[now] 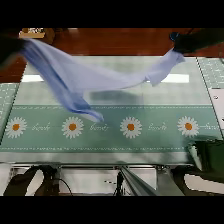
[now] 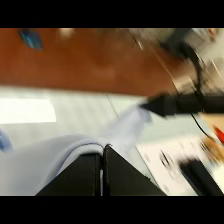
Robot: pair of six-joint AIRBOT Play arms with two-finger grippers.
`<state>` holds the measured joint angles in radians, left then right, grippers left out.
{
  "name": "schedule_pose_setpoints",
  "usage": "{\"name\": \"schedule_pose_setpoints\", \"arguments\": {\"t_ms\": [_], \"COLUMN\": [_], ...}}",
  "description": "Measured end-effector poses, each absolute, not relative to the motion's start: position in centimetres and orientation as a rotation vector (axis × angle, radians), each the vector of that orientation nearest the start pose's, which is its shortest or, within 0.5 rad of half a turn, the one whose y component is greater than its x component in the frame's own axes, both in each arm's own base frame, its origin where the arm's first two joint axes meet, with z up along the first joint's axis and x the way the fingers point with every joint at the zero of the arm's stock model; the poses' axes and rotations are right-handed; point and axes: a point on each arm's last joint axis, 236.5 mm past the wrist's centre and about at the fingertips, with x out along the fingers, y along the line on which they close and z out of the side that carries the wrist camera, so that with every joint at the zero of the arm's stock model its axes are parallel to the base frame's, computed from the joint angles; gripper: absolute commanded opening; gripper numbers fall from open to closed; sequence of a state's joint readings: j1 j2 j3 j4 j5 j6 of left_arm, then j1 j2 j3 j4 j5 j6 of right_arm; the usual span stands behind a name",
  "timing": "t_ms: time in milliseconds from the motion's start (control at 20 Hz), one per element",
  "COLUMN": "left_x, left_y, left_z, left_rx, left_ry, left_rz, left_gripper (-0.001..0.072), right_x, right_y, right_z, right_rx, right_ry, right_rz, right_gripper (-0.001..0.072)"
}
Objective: Fold the shirts.
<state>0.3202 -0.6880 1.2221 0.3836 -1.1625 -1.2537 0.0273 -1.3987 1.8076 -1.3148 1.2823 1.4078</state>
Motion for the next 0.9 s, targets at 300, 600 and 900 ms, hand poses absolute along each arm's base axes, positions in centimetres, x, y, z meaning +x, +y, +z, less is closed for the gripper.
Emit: {"name": "schedule_pose_setpoints", "arguments": {"t_ms": [300, 600, 900], "left_x": [24.7, 19.9, 15.1], "left_y": [-9.4, -12.6, -16.9], "left_z": [46.8, 51.9, 52.2], "left_rx": [-0.38, -0.334, -0.349], "left_ry": [0.054, -0.042, 0.027], "left_rz": [-0.532, -0.591, -0.697], "left_gripper": [0.0021, 0.0021, 0.0021], "right_x": [40.2, 29.1, 21.9], "right_y": [5.9, 3.5, 2.7], "right_z": [40.1, 52.6, 56.7], "right_rx": [-0.005, -0.007, 0.023], "right_ry": [0.274, -0.133, -0.291], "right_rz": [0.235, 0.143, 0.12], "right_gripper": [0.0028, 0.0028, 0.0028]}}
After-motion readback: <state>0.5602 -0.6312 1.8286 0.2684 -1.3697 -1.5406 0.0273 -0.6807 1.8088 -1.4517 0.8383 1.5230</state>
